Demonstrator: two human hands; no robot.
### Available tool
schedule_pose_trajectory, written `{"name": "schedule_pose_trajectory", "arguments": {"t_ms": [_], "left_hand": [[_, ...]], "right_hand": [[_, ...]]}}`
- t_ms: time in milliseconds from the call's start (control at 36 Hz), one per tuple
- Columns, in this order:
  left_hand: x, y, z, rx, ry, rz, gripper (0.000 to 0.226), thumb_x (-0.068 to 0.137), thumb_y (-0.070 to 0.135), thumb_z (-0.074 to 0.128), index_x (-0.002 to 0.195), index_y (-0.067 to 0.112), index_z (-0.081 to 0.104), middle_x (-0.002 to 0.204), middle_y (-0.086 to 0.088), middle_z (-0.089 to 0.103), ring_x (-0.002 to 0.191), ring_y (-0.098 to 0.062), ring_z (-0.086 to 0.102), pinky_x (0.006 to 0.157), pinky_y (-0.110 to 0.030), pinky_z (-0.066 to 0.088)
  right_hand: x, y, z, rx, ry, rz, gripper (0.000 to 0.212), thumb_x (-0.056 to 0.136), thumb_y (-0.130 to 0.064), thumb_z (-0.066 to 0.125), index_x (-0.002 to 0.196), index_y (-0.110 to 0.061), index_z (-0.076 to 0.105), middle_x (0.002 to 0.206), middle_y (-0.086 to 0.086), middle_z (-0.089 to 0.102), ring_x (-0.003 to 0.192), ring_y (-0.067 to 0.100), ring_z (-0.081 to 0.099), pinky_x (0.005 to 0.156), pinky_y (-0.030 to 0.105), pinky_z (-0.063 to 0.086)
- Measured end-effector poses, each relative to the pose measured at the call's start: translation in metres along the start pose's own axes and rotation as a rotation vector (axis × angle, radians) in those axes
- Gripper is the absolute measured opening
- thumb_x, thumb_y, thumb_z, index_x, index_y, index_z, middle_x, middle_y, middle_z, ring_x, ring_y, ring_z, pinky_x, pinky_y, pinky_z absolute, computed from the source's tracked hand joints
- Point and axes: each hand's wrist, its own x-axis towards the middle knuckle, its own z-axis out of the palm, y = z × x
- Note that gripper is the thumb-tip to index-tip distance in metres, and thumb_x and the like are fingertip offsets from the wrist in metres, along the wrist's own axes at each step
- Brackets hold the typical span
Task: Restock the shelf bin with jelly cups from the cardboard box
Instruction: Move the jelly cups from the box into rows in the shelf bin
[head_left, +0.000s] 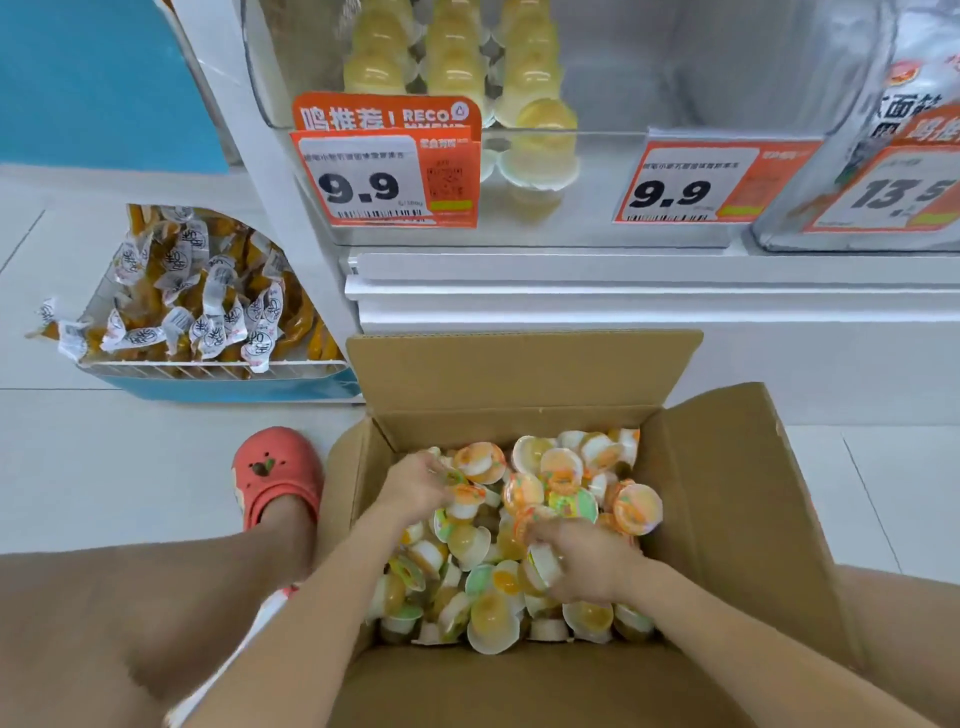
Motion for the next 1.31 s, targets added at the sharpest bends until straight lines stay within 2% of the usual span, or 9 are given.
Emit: {"name": "schedule_pose_trajectory", "arguments": {"t_ms": [83, 139, 250, 389, 556, 722, 889, 1111, 1306], "left_hand": [[0.002, -0.014, 0.024, 0.097, 0.026, 0.045, 0.051, 0.08, 0.013, 0.069, 0.124, 0.005, 0.046, 0.108, -0.008, 0.058, 0.107, -0.024, 0.056, 0.073, -0.023, 0.041], [0.009, -0.022, 0.038, 0.11, 0.045, 0.037, 0.06, 0.078, 0.015, 0.07, 0.129, 0.009, 0.038, 0.114, -0.01, 0.057, 0.105, -0.027, 0.057, 0.074, -0.027, 0.045], [0.026, -0.032, 0.06, 0.116, 0.064, -0.005, 0.08, 0.071, 0.025, 0.077, 0.134, 0.01, 0.031, 0.116, -0.014, 0.056, 0.109, -0.032, 0.054, 0.086, -0.039, 0.05], [0.056, -0.053, 0.081, 0.152, 0.113, -0.009, 0.08, 0.062, 0.044, 0.079, 0.127, 0.014, 0.043, 0.108, -0.009, 0.063, 0.114, -0.033, 0.052, 0.087, -0.045, 0.05], [0.048, -0.046, 0.074, 0.14, 0.175, 0.046, 0.047, 0.066, 0.034, 0.078, 0.104, 0.016, 0.057, 0.095, -0.006, 0.067, 0.099, -0.03, 0.06, 0.078, -0.041, 0.054], [0.023, -0.031, 0.066, 0.099, 0.186, 0.173, 0.043, 0.081, 0.022, 0.063, 0.122, 0.017, 0.048, 0.102, -0.006, 0.066, 0.092, -0.027, 0.063, 0.072, -0.034, 0.053], [-0.009, 0.019, 0.034, -0.016, 0.162, 0.345, 0.044, 0.075, 0.015, 0.073, 0.115, 0.015, 0.054, 0.101, -0.004, 0.067, 0.095, -0.021, 0.062, 0.07, -0.025, 0.045], [-0.09, 0.116, -0.055, 0.137, -0.086, 0.673, 0.059, 0.065, 0.005, 0.081, 0.118, 0.016, 0.056, 0.107, 0.005, 0.06, 0.096, -0.01, 0.057, 0.072, -0.013, 0.04], [-0.164, 0.164, -0.113, -0.132, -0.166, 0.726, 0.063, 0.063, 0.0, 0.082, 0.119, 0.02, 0.062, 0.113, 0.002, 0.068, 0.102, -0.006, 0.061, 0.093, -0.022, 0.045]], "right_hand": [[0.002, 0.006, -0.004, 0.173, 0.051, -0.045, 0.062, 0.074, -0.033, 0.077, 0.129, -0.024, 0.052, 0.128, -0.007, 0.054, 0.118, 0.01, 0.049, 0.093, 0.017, 0.043], [0.001, 0.009, -0.014, 0.323, 0.226, 0.007, 0.05, 0.076, -0.039, 0.076, 0.12, -0.025, 0.056, 0.115, -0.011, 0.058, 0.107, 0.006, 0.054, 0.078, 0.005, 0.041], [0.005, 0.028, -0.029, 0.309, 0.676, 0.136, 0.029, 0.085, -0.021, 0.067, 0.11, -0.026, 0.053, 0.097, -0.007, 0.055, 0.087, 0.01, 0.054, 0.064, 0.02, 0.04], [0.027, 0.053, -0.034, 0.127, 0.457, 0.063, 0.058, 0.083, -0.001, 0.056, 0.136, -0.022, 0.045, 0.133, 0.0, 0.051, 0.123, 0.025, 0.045, 0.097, 0.031, 0.038], [0.042, 0.054, -0.028, 0.064, 0.429, 0.081, 0.061, 0.086, -0.018, 0.062, 0.14, -0.034, 0.037, 0.141, -0.004, 0.044, 0.122, 0.026, 0.046, 0.089, 0.039, 0.046], [0.039, 0.05, -0.021, 0.039, 0.564, 0.107, 0.048, 0.085, -0.028, 0.064, 0.128, -0.033, 0.045, 0.127, -0.01, 0.051, 0.107, 0.02, 0.055, 0.063, 0.037, 0.05], [0.016, 0.022, -0.047, 0.394, 0.706, 0.027, 0.047, 0.072, -0.024, 0.078, 0.11, -0.028, 0.052, 0.105, -0.009, 0.059, 0.092, 0.009, 0.057, 0.066, 0.018, 0.043], [-0.063, -0.044, -0.15, 0.308, 0.702, -0.161, 0.051, 0.069, -0.021, 0.081, 0.1, -0.018, 0.04, 0.089, -0.005, 0.06, 0.08, 0.013, 0.058, 0.064, 0.026, 0.046], [-0.139, -0.096, -0.196, 0.212, 0.744, -0.331, 0.05, 0.066, -0.024, 0.084, 0.102, -0.024, 0.049, 0.094, -0.014, 0.059, 0.084, 0.004, 0.052, 0.067, 0.015, 0.043]]}}
